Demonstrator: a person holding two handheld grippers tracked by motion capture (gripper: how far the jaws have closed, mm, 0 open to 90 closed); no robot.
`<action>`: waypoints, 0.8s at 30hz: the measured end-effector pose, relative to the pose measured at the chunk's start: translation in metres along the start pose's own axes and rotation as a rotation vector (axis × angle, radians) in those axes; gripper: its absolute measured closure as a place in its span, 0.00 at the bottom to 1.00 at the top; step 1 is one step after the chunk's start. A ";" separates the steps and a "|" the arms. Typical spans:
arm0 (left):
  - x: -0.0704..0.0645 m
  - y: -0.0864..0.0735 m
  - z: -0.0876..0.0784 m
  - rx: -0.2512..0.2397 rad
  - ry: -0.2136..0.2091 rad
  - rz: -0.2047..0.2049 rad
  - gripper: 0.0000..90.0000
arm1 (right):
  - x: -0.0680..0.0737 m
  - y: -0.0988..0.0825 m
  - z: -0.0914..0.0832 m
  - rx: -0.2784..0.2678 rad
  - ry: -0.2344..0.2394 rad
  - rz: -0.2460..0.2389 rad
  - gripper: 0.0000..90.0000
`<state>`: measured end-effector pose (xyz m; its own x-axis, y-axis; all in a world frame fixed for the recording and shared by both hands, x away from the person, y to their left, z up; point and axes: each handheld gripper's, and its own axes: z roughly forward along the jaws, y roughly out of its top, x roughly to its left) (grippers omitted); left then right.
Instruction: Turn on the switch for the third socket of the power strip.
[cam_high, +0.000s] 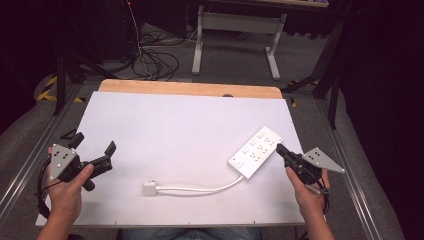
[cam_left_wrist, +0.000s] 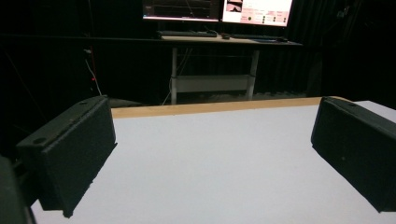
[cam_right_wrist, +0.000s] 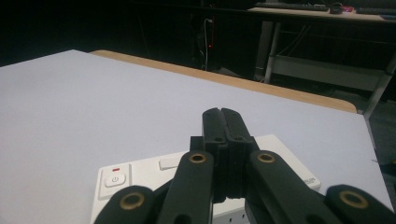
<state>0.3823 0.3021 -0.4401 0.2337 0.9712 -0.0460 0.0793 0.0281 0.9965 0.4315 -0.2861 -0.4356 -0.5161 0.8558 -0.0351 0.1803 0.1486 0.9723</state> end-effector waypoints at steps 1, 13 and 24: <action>0.000 0.000 0.000 0.001 0.000 0.000 0.01 | 0.000 0.002 0.001 0.003 -0.001 -0.004 1.00; 0.000 0.000 0.001 0.003 -0.001 0.003 0.01 | 0.000 0.019 0.012 0.035 -0.009 0.010 1.00; 0.000 -0.001 0.001 0.005 0.001 0.005 0.01 | 0.002 0.027 0.022 0.078 -0.017 -0.009 1.00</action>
<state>0.3834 0.3019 -0.4410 0.2330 0.9716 -0.0404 0.0834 0.0215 0.9963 0.4539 -0.2691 -0.4143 -0.5041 0.8623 -0.0480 0.2408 0.1937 0.9511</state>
